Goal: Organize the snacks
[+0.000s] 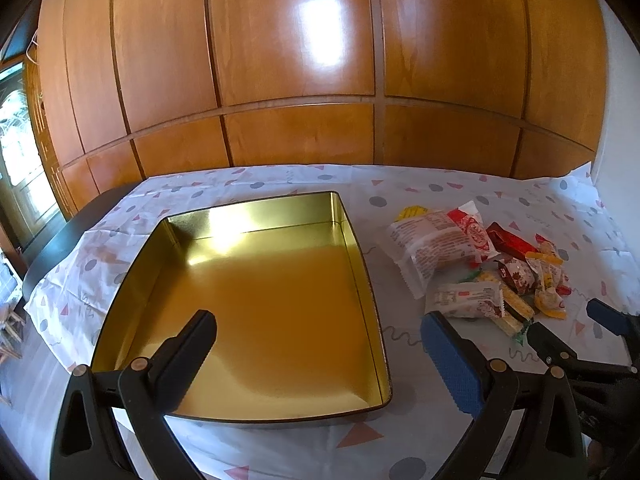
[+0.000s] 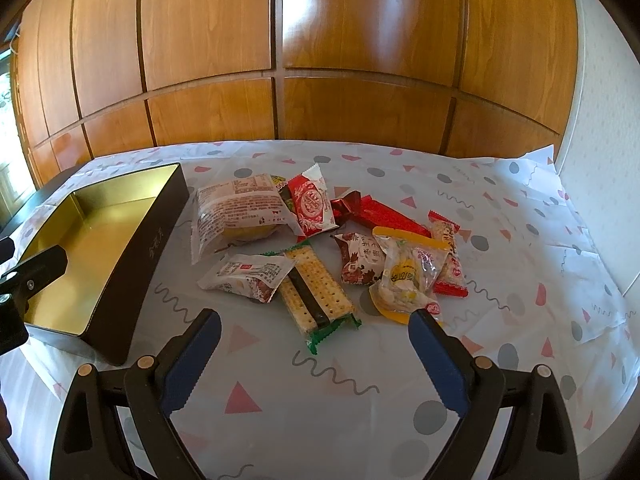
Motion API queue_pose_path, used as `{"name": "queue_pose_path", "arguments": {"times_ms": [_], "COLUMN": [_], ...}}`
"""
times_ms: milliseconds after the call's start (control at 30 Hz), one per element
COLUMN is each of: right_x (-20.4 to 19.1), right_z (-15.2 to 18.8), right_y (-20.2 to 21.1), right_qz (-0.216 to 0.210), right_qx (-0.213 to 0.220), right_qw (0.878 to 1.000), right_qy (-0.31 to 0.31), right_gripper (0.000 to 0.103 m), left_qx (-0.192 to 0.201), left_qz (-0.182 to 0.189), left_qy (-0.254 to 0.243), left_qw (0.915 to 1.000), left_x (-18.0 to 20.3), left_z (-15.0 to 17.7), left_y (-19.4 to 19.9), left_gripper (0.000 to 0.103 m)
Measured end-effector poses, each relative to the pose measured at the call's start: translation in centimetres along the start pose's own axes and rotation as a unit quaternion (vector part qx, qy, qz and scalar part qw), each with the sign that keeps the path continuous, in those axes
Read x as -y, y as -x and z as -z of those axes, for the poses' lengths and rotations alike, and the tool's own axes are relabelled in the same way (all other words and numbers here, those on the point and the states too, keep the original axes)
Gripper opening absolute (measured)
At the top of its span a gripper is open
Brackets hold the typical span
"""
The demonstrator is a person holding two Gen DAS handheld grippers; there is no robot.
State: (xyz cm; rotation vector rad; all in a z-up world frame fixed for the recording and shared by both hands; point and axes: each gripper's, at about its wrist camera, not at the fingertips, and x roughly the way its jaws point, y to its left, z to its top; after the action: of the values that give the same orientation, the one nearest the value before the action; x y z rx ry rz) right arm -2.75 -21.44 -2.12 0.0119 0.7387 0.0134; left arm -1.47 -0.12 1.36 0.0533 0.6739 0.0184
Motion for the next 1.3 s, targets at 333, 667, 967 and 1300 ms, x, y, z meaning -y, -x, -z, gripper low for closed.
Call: {"name": "queue_pose_path", "arguments": {"times_ms": [333, 667, 967, 1300], "right_x": [0.3, 0.5, 1.0, 3.2], "right_z": [0.0, 0.1, 0.2, 0.8], "right_y": [0.2, 0.3, 0.3, -0.2], "right_qz": [0.0, 0.003, 0.004, 0.017], "right_qx": [0.002, 0.003, 0.003, -0.011], "right_qw": [1.0, 1.0, 1.0, 0.999], "right_qy": [-0.005, -0.008, -0.014, -0.036], "right_gripper": [0.096, 0.096, 0.096, 0.096], "left_qx": [0.002, 0.004, 0.0, -0.033], "left_qz": [0.003, 0.008, 0.015, 0.126], "left_qy": [-0.008, -0.016, -0.025, -0.013], "left_qw": [1.0, 0.9998, 0.9996, 0.9913], "left_x": [0.4, 1.0, 1.6, 1.9], "left_z": [0.0, 0.0, 0.0, -0.5], "left_y": [0.3, 0.5, 0.5, 0.0], "left_gripper": [0.103, 0.103, 0.103, 0.103]}}
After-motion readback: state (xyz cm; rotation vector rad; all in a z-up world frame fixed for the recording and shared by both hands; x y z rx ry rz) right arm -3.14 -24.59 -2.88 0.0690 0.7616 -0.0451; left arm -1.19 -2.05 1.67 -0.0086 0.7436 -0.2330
